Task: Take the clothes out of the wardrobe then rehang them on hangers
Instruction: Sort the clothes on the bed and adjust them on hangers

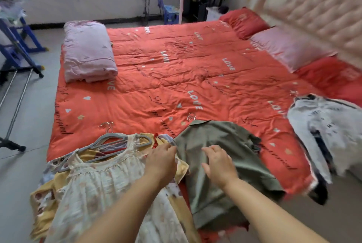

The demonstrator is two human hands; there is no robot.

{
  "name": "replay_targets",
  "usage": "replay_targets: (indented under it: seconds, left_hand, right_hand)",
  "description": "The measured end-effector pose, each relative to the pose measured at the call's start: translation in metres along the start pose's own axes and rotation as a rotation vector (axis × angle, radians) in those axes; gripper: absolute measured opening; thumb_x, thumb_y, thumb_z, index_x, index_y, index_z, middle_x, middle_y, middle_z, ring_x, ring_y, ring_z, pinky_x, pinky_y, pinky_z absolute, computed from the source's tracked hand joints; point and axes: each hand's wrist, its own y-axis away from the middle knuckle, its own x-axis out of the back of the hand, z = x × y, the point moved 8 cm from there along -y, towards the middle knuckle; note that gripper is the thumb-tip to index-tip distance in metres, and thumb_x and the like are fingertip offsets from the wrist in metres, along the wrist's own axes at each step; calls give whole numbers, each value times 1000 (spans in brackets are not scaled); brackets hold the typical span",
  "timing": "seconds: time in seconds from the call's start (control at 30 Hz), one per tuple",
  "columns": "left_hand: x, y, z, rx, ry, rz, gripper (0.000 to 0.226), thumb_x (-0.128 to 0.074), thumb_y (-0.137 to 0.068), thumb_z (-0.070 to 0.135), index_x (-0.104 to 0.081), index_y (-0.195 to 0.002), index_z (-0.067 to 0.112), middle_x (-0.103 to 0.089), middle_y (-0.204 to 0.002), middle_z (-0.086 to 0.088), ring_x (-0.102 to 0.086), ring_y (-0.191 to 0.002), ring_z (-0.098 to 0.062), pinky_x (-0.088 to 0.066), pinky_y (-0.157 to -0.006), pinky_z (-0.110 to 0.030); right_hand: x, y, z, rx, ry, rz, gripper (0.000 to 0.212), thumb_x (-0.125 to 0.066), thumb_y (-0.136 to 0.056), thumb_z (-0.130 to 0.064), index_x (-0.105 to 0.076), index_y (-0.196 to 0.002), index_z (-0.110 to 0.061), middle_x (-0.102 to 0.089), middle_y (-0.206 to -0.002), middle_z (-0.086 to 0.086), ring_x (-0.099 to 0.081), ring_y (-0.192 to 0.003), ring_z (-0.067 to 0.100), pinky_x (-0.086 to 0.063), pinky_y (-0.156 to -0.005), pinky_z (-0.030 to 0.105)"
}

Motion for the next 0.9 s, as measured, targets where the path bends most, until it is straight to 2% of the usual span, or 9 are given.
replay_targets:
  seconds: [0.3,0.57,0.7,0.9]
  left_hand:
    - [10,-2,179,-198,-97,-20,47,-51,-90,33,-41,-134,20,-43,-136,-1,-39,-128,-22,-31,-103,-34]
    - [-25,-27,374,-222,-91,-23,47,-45,-90,26,-38,-137,23,-45,-135,0,-40,-127,-21,-29,-103,-33]
    - [-41,-44,473,-276,-87,-44,48,-48,-90,32,-39,-137,25,-45,-135,1,-40,-126,-21,-29,-103,-34]
    - [-49,-97,582,-346,-107,-61,47,-50,-92,30,-39,-136,22,-43,-137,-1,-38,-128,-25,-29,-104,-37]
  right_hand:
    - [83,82,134,-145,-63,136,51,-58,-89,-29,-42,-137,-19,-44,-133,3,-42,-123,22,-32,-104,30]
    - [136,133,312,-187,-28,137,50,-56,-89,-30,-40,-136,-21,-44,-133,3,-41,-124,22,-31,-106,31]
    - [167,154,402,-253,-4,112,50,-55,-90,-33,-40,-137,-24,-45,-131,2,-43,-122,23,-35,-102,32]
    - [203,151,509,-339,-27,123,46,-54,-90,-31,-44,-134,-22,-46,-131,2,-45,-118,24,-36,-97,31]
